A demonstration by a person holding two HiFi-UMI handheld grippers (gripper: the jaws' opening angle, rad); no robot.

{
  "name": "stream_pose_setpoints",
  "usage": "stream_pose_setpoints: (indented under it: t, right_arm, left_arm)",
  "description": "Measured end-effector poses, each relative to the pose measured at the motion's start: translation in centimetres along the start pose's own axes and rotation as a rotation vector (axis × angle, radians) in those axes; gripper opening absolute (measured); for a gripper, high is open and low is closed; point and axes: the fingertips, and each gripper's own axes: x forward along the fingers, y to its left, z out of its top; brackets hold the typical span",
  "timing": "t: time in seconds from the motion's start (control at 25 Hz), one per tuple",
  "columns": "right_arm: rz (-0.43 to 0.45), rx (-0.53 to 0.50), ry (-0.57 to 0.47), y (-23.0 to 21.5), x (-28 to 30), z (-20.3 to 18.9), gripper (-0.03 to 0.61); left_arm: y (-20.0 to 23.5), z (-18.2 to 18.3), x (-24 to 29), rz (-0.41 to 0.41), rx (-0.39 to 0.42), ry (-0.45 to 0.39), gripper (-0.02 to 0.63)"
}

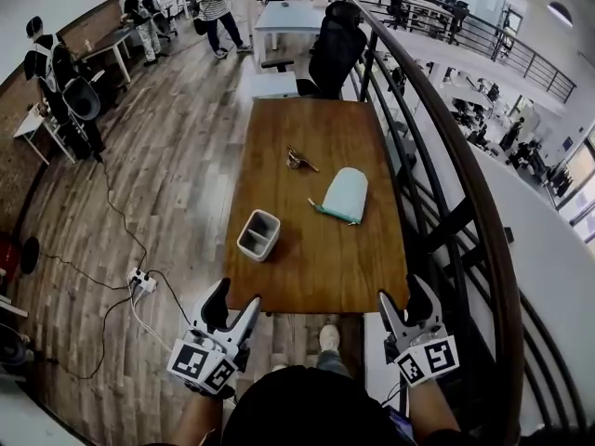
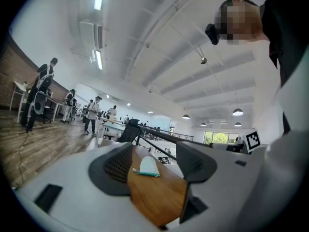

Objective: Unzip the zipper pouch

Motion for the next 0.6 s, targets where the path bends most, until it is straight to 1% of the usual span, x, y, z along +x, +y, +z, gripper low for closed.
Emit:
stream_pose_setpoints:
  t: [0.12,0.28,0.44,0.6]
  right_arm:
    - [0.026,-0.024,-0.002,-2.6,2.5,0.4,0.258]
    - [0.063,-0.033,0.008,-5.8,5.9,0.4,0.258]
    - [0.131,-0.039,0.040,-7.5,8.9,-0.9,0.262]
    - [0.169,-0.051,0.072,-8.7,11.3,-2.2,0.264]
  left_arm:
    - [-0.2,0.4,2.7,0.018,0.015,0.007,0.275]
    - [-0.1,0.7,6.2,0.046,0.028,0.012,0.275]
    - [0.4,0.2,8.6,0.078,0.036,0.018,0.275]
    - [1.0,-0.3,10.1,0.123,0.028,0.020,0.275]
